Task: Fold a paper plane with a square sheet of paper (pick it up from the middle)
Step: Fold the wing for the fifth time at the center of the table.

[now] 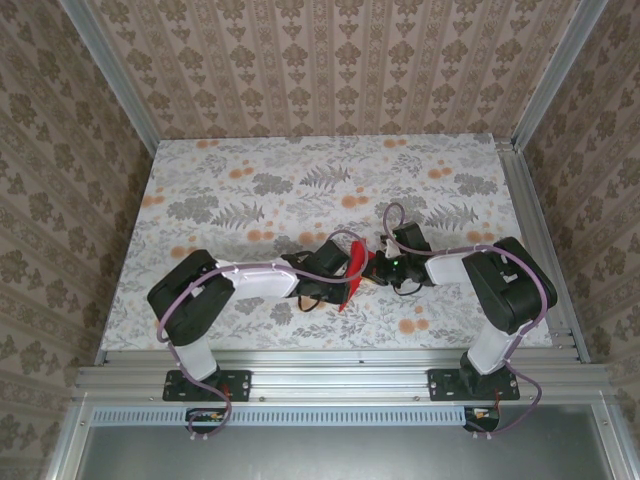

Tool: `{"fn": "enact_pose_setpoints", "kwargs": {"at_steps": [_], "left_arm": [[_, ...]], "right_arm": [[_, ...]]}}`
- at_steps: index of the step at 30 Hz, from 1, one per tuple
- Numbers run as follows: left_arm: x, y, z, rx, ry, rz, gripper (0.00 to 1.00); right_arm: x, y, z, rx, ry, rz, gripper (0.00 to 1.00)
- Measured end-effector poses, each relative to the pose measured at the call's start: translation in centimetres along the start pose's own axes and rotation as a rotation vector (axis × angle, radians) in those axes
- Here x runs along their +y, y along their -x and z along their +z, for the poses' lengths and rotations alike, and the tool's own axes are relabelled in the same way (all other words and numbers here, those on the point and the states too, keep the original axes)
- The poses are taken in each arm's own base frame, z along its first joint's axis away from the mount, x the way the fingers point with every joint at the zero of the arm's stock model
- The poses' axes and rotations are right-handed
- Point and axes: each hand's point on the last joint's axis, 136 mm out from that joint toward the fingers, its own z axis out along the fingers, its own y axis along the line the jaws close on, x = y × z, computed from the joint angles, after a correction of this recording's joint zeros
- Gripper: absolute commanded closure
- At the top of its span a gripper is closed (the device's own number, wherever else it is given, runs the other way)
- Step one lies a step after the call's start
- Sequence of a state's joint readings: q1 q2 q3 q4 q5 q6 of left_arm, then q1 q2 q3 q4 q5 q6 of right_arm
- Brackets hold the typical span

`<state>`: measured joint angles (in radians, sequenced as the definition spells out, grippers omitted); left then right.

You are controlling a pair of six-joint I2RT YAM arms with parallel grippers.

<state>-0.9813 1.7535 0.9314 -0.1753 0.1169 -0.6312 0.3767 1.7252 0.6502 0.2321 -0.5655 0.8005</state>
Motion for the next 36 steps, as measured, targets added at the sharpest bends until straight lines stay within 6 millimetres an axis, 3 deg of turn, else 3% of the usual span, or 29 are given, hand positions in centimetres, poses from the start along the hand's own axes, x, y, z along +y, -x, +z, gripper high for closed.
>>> {"fn": "enact_pose_setpoints", "kwargs": {"at_steps": [11, 18, 27, 36], "left_arm": [[0.0, -0.1, 0.1, -0.016, 0.045, 0.074, 0.85], [0.1, -0.2, 0.1, -0.022, 0.058, 0.098, 0.85], [0.0, -0.2, 0.1, -0.027, 0.068, 0.123, 0.85], [0.0, -0.2, 0.1, -0.031, 0.076, 0.13, 0.86]], "right_arm": [[-0.5, -0.1, -0.8, -0.006, -0.041, 0.028, 0.86], [-0.6, -0.2, -2.3, -0.027, -0.07, 0.042, 0.79], [1.0, -1.7, -5.4, -0.062, -0.019, 0.022, 0.87], [2.9, -2.8, -3.0, -0.025, 0.081, 0.061, 0.92]]}}
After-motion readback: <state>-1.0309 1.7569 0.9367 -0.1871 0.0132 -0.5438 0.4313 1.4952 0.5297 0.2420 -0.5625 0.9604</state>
